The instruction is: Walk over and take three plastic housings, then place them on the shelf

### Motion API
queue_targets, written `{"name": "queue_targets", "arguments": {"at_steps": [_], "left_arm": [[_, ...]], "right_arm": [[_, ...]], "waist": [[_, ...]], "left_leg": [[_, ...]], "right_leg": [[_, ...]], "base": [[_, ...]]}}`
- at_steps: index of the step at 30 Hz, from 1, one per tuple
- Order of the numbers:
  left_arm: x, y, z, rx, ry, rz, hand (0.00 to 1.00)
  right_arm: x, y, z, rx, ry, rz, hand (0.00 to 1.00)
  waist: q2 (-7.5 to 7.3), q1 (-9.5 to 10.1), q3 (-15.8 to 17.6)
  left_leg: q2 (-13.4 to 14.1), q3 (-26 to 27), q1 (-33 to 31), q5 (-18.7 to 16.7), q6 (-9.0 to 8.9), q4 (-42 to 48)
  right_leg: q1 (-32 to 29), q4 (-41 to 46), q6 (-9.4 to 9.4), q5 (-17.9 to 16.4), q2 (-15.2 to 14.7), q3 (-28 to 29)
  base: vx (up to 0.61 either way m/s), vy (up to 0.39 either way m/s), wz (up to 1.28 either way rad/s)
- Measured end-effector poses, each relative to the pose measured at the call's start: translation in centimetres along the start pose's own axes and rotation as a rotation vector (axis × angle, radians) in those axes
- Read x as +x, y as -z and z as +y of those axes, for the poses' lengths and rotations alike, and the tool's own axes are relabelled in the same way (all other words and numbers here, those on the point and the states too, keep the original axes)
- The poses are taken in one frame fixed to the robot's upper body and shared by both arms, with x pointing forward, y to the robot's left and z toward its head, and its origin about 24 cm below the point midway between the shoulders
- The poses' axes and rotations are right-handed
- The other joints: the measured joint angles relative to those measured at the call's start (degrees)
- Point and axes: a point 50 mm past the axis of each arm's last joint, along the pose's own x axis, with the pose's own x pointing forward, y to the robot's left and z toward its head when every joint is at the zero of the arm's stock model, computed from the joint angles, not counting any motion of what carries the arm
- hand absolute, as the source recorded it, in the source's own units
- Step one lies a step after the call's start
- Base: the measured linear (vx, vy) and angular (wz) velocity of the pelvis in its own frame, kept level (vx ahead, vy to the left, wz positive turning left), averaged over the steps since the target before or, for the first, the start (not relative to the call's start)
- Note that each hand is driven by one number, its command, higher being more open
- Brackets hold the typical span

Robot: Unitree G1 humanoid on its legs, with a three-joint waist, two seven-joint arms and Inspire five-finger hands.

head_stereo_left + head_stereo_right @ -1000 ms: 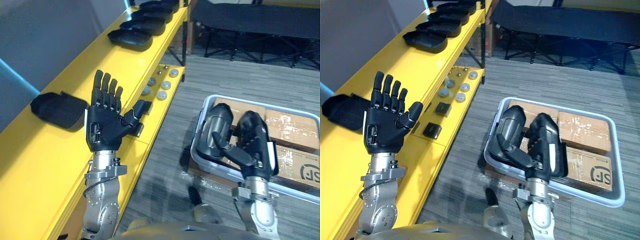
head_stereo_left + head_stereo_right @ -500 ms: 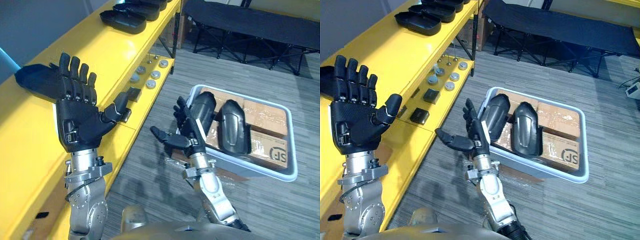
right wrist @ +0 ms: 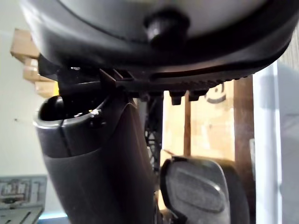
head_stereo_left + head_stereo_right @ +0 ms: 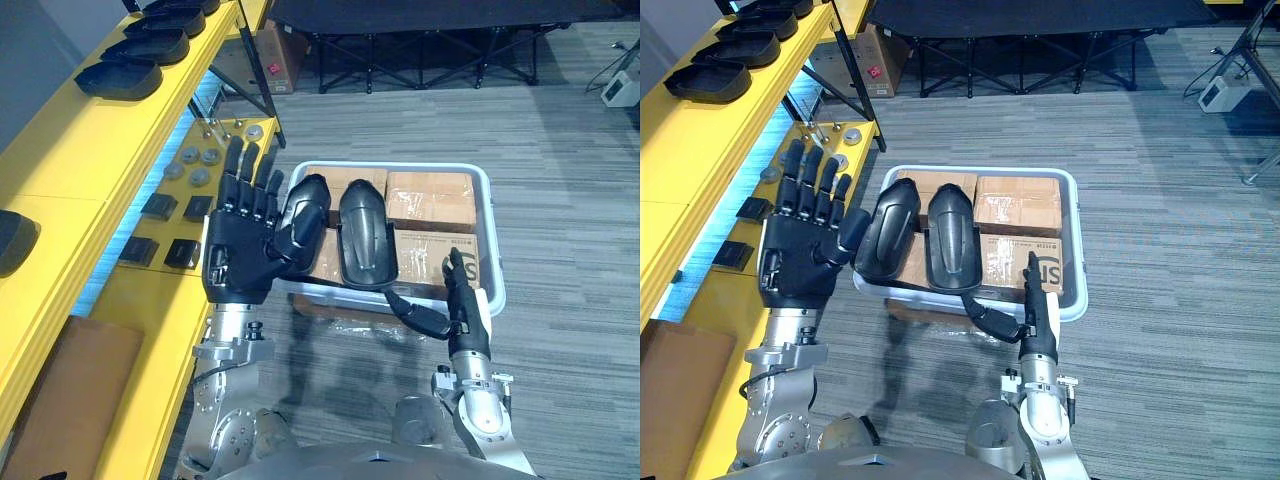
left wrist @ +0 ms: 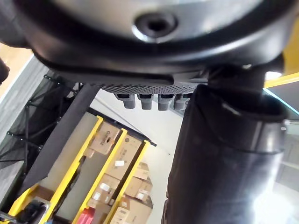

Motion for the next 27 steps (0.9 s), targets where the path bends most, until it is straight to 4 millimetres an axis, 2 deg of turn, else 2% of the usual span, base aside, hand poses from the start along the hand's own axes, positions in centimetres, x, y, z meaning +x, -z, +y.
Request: {"name": "queue_targets", "arguments": {"at_steps": [3, 4, 5, 7, 8, 9, 12, 14, 16, 19, 21, 23, 27], "left_arm": [[0.0, 0.0, 0.1, -0.025, 0.024, 0.008, 1.0], [0.1, 0.1, -0.1, -0.027, 0.051, 0.012, 1.0], [0.3, 0.2, -0.3, -0.028, 0.066, 0.016, 1.0], [1.1, 0.3, -0.5, -0.01, 0.129, 0.045, 1.0], [1.2, 0.4, -0.5, -0.003, 0.137, 0.051, 1.0], [1.6, 0.8, -0.2, 0.014, 0.145, 0.08, 1.0], [1.9, 1.1, 0.1, 0.04, 0.146, 0.114, 1.0], [2.5, 0.8, 0.0, 0.053, 0.172, 0.101, 1.0], [3.1, 0.6, -0.3, 0.055, 0.187, 0.083, 1.0], [3.4, 0.6, -0.5, 0.052, 0.201, 0.088, 1.0], [3.4, 0.7, -0.5, 0.051, 0.204, 0.093, 1.0], [3.3, 0.9, -0.8, 0.045, 0.223, 0.107, 1.0], [3.3, 1.6, -1.2, 0.028, 0.252, 0.13, 1.0]], "right_arm": [[1.1, -0.7, -0.8, 0.044, 0.116, -0.028, 1.0], [1.6, -1.1, -1.2, 0.057, 0.177, -0.044, 1.0], [2.0, -1.2, -1.6, 0.061, 0.214, -0.053, 1.0], [3.9, -2.0, -3.2, 0.066, 0.368, -0.09, 1.0], [4.3, -2.0, -3.6, 0.067, 0.391, -0.093, 1.0], [5.1, -2.1, -4.5, 0.069, 0.451, -0.094, 1.0], [5.8, -2.5, -6.2, 0.08, 0.552, -0.108, 1.0], [6.9, -3.2, -7.5, 0.093, 0.626, -0.124, 1.0], [8.5, -4.4, -8.6, 0.11, 0.668, -0.151, 1.0], [11.3, -7.0, -10.2, 0.102, 0.683, -0.203, 1.0], [13.4, -8.6, -10.5, 0.09, 0.68, -0.209, 1.0], [14.7, -9.2, -11.1, 0.064, 0.69, -0.174, 1.0], [15.7, -9.3, -12.2, 0.018, 0.713, -0.11, 1.0]], "waist": [[0.04, 0.2, 0.0], [0.16, 0.15, 0.0], [0.19, 0.08, 0.0], [0.09, 0.19, 0.6], [-0.24, 0.28, 1.1], [-0.8, 0.77, 2.0], [-1.13, 1.64, 3.7], [-1.91, 1.92, 5.4], [-1.92, 2.21, 7.2], [-0.67, 3.37, 8.8], [-0.24, 3.73, 9.2], [-0.14, 4.79, 9.9], [0.15, 5.35, 10.5]], "left_leg": [[-1.4, 0.8, -0.2, -7.2, 2.31, 5.7], [-2.2, 0.8, -0.1, -10.2, 2.16, 4.9], [-2.7, 0.8, 0.0, -11.5, 1.7, 3.9], [-5.5, 0.4, -0.2, -15.5, -1.77, -0.3], [-6.0, 0.2, -0.3, -15.7, -2.02, -0.4], [-7.2, -0.6, -2.1, -15.6, -1.92, 0.7], [-9.2, -3.4, -5.8, -16.2, 0.01, 2.9], [-11.3, -6.3, -8.9, -15.4, 1.51, 3.7], [-12.2, -8.2, -10.8, -14.5, 2.36, 3.7], [-13.0, -10.2, -13.6, -12.5, 2.48, 2.9], [-13.2, -11.3, -15.6, -10.3, 2.2, 1.0], [-13.1, -11.8, -16.2, -7.7, 1.63, -1.7], [-13.4, -12.9, -16.4, -5.0, 1.13, -5.2]], "right_leg": [[0.2, -0.1, 0.34, 0.4, -0.3, 0.0], [0.0, -0.1, 0.91, 0.8, -0.6, -0.5], [-0.3, -0.1, 1.34, 1.0, -0.9, -0.8], [-2.5, 0.4, 3.39, 2.6, -2.6, -1.0], [-2.5, 0.3, 3.69, 3.1, -3.0, -1.0], [-2.2, -1.8, 4.61, 5.6, -4.0, -1.4], [-0.3, -6.9, 5.48, 10.0, -5.4, -3.9], [0.3, -8.5, 5.37, 10.6, -6.3, -4.3], [0.2, -9.3, 5.3, 10.5, -6.3, -4.3], [-0.7, -10.3, 5.4, 10.6, -5.6, -4.4], [-2.9, -10.2, 5.53, 10.9, -5.1, -5.3], [-4.3, -10.2, 4.95, 11.4, -4.4, -5.9], [-5.1, -10.1, 4.85, 11.7, -4.1, -7.2]], "base": [[-0.07, 0.068, -0.01], [-0.07, 0.137, 0.17], [-0.08, 0.2, 0.28], [-0.1, 0.234, 0.3], [-0.16, 0.309, 0.28], [-0.15, 0.319, 0.27], [-0.12, 0.257, 0.46], [-0.12, 0.182, 0.8], [-0.13, 0.065, 0.64], [-0.14, -0.013, 0.35], [-0.12, -0.065, 0.23], [-0.07, -0.107, 0.16], [-0.02, -0.078, 0.15]]}}
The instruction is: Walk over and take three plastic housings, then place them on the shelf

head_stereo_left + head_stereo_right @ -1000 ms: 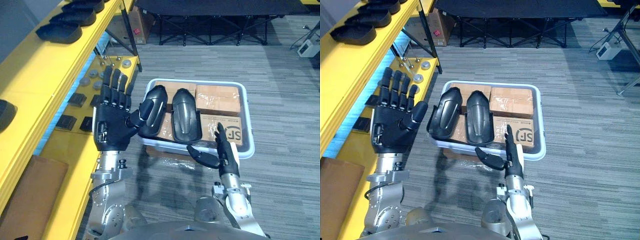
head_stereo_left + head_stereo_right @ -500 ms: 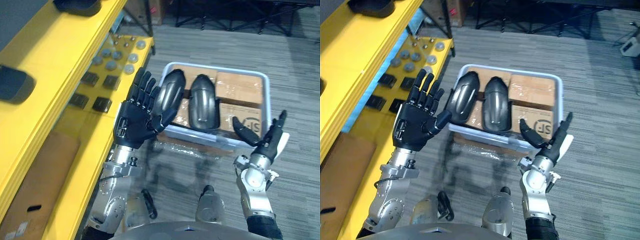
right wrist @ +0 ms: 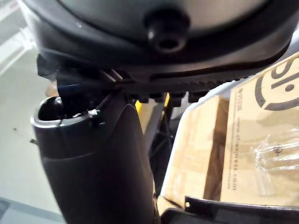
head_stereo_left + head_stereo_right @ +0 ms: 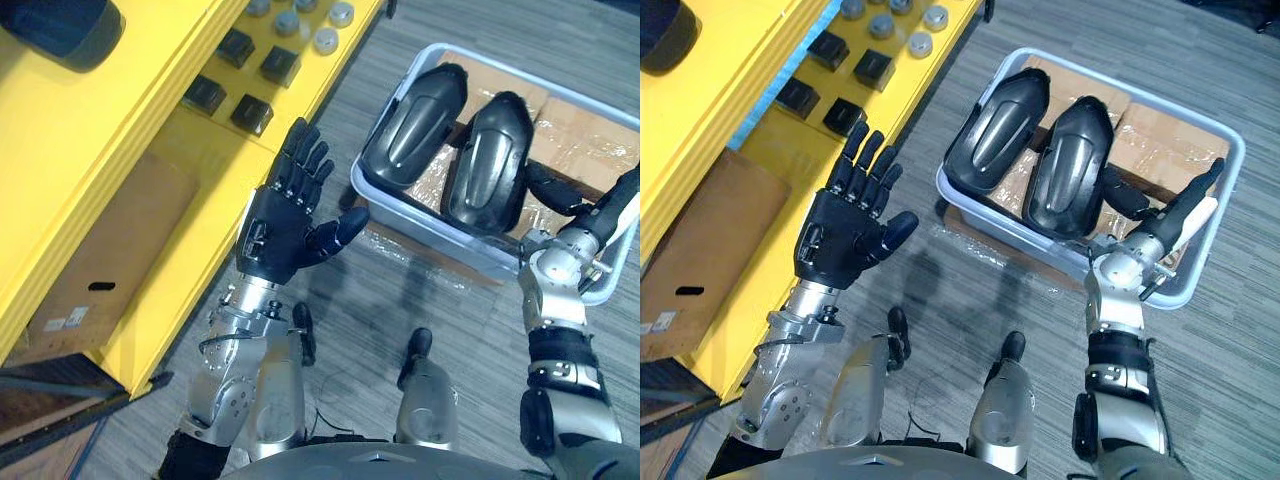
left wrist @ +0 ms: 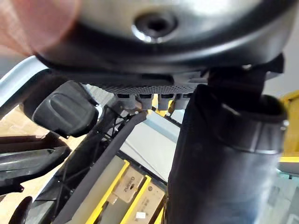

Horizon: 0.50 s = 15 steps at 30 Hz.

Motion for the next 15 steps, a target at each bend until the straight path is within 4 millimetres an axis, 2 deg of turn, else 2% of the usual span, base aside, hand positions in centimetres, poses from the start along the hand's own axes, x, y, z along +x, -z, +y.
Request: {"name": "queue_targets", "arguments": {"at_steps": [2, 5, 8, 9, 11, 15], "left_arm": [[0.4, 0.4, -0.1, -0.005, 0.016, 0.012, 1.0], [1.4, 0.6, -0.1, 0.003, 0.033, 0.012, 1.0], [1.5, 0.7, 0.1, 0.005, 0.019, 0.016, 1.0], [1.4, 0.9, 0.2, 0.005, 0.01, 0.022, 1.0], [1.5, 1.1, 0.5, 0.009, -0.007, 0.03, 1.0], [2.3, 1.2, 1.5, 0.025, -0.037, 0.032, 1.0]], "right_arm": [[1.1, -0.3, -0.5, -0.027, 0.022, 0.011, 1.0], [3.6, -2.1, -1.3, -0.06, 0.05, 0.031, 1.0], [4.5, -2.4, -1.2, -0.109, 0.015, 0.067, 1.0], [4.8, -2.1, -1.1, -0.146, -0.024, 0.091, 0.0], [4.9, -1.7, -0.7, -0.201, -0.082, 0.133, 0.0], [6.9, -2.7, -2.8, -0.311, -0.113, 0.164, 0.0]], "waist": [[0.42, 0.38, 0.4], [1.29, 0.97, 2.0], [1.4, 1.11, 2.1], [1.48, 1.22, 2.1], [1.53, 1.6, 2.1], [2.02, 2.65, 2.6]], "left_leg": [[-0.2, -0.2, -0.3, 0.5, 0.04, -0.5], [-0.9, -0.3, -1.3, 1.6, 0.22, -1.7], [-1.3, -1.1, -2.2, 2.8, 0.17, -3.1], [-1.4, -1.5, -2.5, 3.2, 0.14, -3.6], [-1.4, -1.8, -2.9, 3.4, 0.09, -3.7], [-1.6, -2.7, -3.9, 3.6, 0.21, -3.3]], "right_leg": [[-0.4, 0.1, 0.01, 0.0, -0.1, -0.1], [-2.0, 0.8, 0.04, 0.1, -0.7, -0.1], [-3.2, 0.9, 0.0, 0.1, -0.8, -0.8], [-3.3, 1.0, -0.04, 0.0, -0.8, -1.2], [-3.7, 1.1, -0.1, 0.0, -0.8, -1.4], [-3.9, 1.7, -0.5, -0.3, -0.8, -2.4]], "base": [[0.0, -0.029, 0.09], [-0.01, 0.01, 0.07], [0.0, -0.015, 0.15], [0.01, -0.025, 0.15], [0.01, -0.017, 0.08], [-0.01, 0.002, 0.11]]}}
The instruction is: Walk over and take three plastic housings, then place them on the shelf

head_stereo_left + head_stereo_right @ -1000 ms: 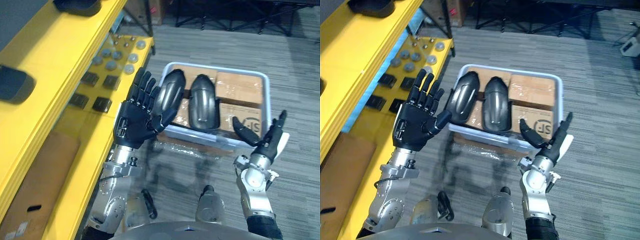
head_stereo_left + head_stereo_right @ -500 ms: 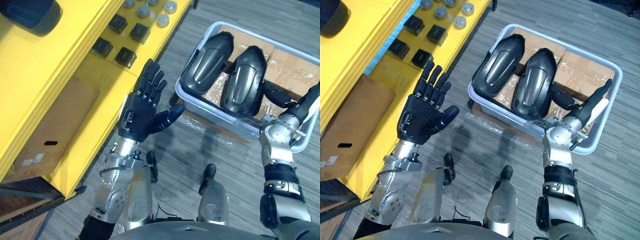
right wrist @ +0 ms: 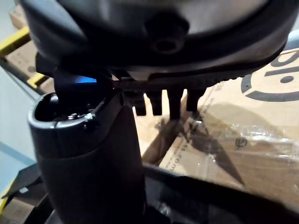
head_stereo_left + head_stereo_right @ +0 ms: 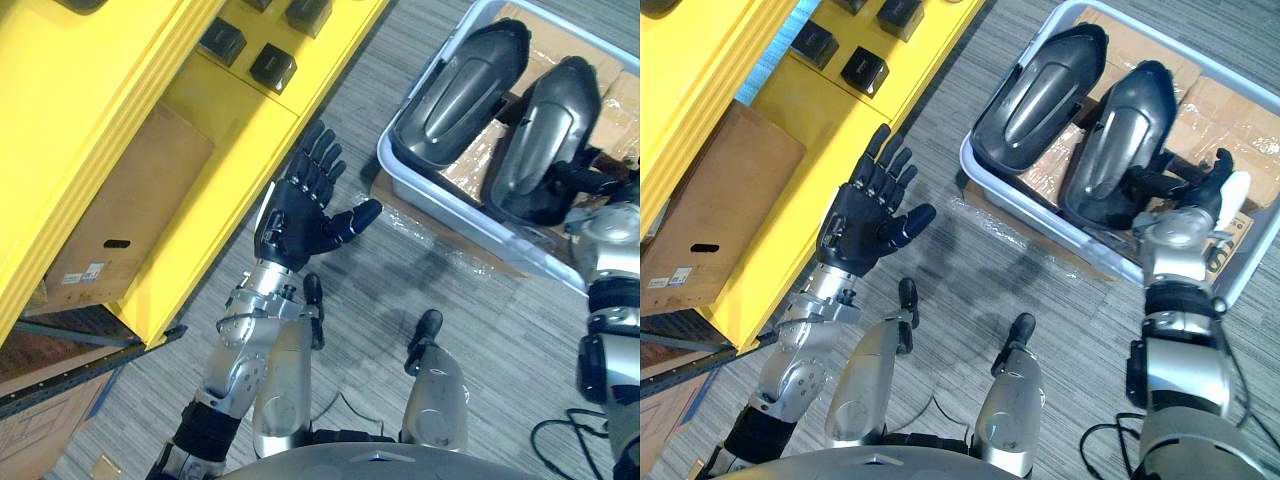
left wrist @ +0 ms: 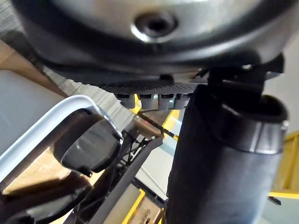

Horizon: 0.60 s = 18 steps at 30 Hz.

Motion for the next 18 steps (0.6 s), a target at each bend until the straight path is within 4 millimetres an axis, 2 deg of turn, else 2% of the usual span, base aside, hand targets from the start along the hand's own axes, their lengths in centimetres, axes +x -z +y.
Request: {"name": "queue_targets", "arguments": {"at_steps": [5, 9, 12, 18], "left_arm": [[0.0, 0.0, 0.5, 0.01, -0.017, 0.004, 1.0], [-0.2, 0.5, 0.6, -0.014, -0.027, 0.027, 1.0], [-0.6, 0.7, 0.7, -0.014, -0.041, 0.039, 1.0], [-2.0, 1.3, 1.4, -0.019, -0.087, 0.078, 1.0]], "right_arm": [[0.9, -0.2, -1.8, -0.16, 0.019, 0.042, 0.0], [1.3, -0.3, -2.9, -0.176, 0.076, 0.115, 0.0], [1.2, -0.1, -3.0, -0.184, 0.124, 0.169, 0.0], [1.1, -0.3, -3.2, -0.127, 0.158, 0.213, 0.0]], "waist": [[0.32, 0.29, 0.2], [0.96, 1.03, 0.6], [0.97, 1.69, 0.6], [1.0, 1.71, 0.6]], "left_leg": [[0.2, -1.3, -0.9, 0.4, -0.01, 0.1], [0.5, -1.5, -0.9, 0.7, -0.11, 0.2], [0.8, -1.3, -0.9, 0.7, -0.17, 0.6], [1.1, -0.5, -0.5, 0.7, -0.22, 0.9]], "right_leg": [[-0.8, 1.4, -1.02, -0.7, 0.3, -0.8], [-0.8, 2.0, -1.17, -0.8, 0.4, -0.9], [-0.8, 2.1, -1.31, -0.9, 0.6, -0.8], [-0.7, 2.1, -1.31, -0.9, 0.6, -0.2]], "base": [[-0.04, -0.019, 0.08], [-0.02, -0.009, 0.02], [0.0, 0.0, 0.0], [0.01, -0.003, -0.05]]}}
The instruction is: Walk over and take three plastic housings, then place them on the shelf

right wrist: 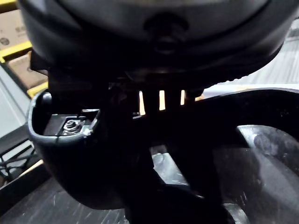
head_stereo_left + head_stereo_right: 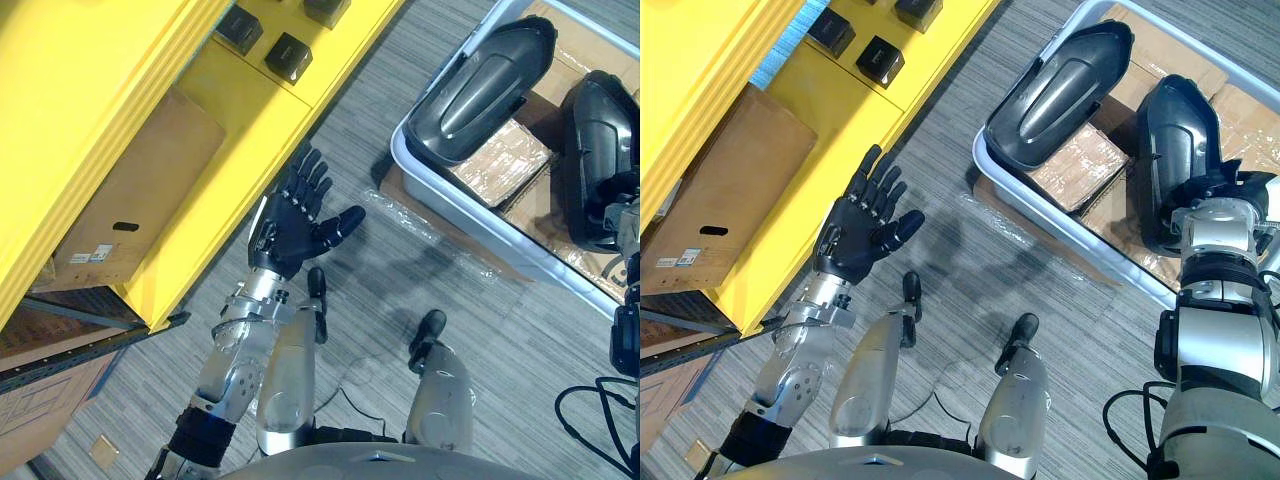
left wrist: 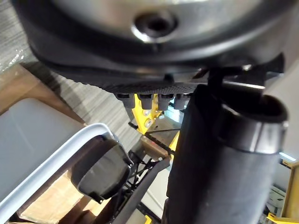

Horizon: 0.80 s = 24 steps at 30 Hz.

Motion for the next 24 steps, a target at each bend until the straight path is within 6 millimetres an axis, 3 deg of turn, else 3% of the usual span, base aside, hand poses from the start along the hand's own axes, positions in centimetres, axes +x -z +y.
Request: {"name": "queue_targets", "arguments": {"at_steps": [9, 14, 17, 20, 24], "left_arm": [[-1.7, 0.4, 0.8, -0.029, -0.052, 0.03, 1.0], [-2.6, -1.7, 0.6, -0.006, -0.056, -0.023, 1.0], [-2.4, -3.2, 0.3, 0.005, -0.036, -0.076, 1.0], [-2.4, -2.9, 0.1, -0.018, -0.029, -0.035, 1.0], [-2.1, -1.0, -1.3, -0.141, 0.015, 0.091, 1.0]], "right_arm": [[0.2, -0.1, -2.0, 0.097, 0.238, -0.088, 0.0], [-1.7, -3.5, -3.6, 0.14, 0.359, -0.39, 0.0], [-4.8, -6.1, -4.4, 0.158, 0.415, -0.673, 0.0], [-7.4, -6.1, -2.1, 0.173, 0.364, -0.799, 0.0], [-10.2, -2.9, 2.7, 0.164, 0.22, -0.819, 0.0]], "waist": [[0.0, -0.87, 0.0], [-0.49, -2.99, 0.3], [-0.89, -3.56, -0.3], [-2.52, -3.49, -4.0], [-5.71, -3.36, -8.9]], "left_leg": [[-0.4, 1.4, 5.2, 0.8, 0.03, -3.8], [-0.5, 1.9, 11.7, 1.6, -0.75, -7.9], [-0.6, 2.2, 16.4, 2.3, -1.26, -11.8], [-0.2, 3.2, 19.2, 3.6, -1.94, -15.9], [-0.2, 4.6, 24.5, 4.8, -2.73, -21.3]], "right_leg": [[3.5, -2.0, 0.57, 0.5, 0.0, 0.8], [9.8, -5.9, 0.94, 1.5, 0.8, 0.1], [13.9, -8.9, 1.17, 1.8, 1.6, -0.5], [15.2, -10.9, 1.18, 2.5, 2.4, -0.5], [18.3, -13.0, 1.21, 2.7, 3.0, -0.6]], "base": [[0.0, -0.001, -0.05], [0.06, -0.023, -0.03], [0.07, -0.04, -0.01], [0.12, -0.054, -0.1], [0.12, -0.037, -0.09]]}}
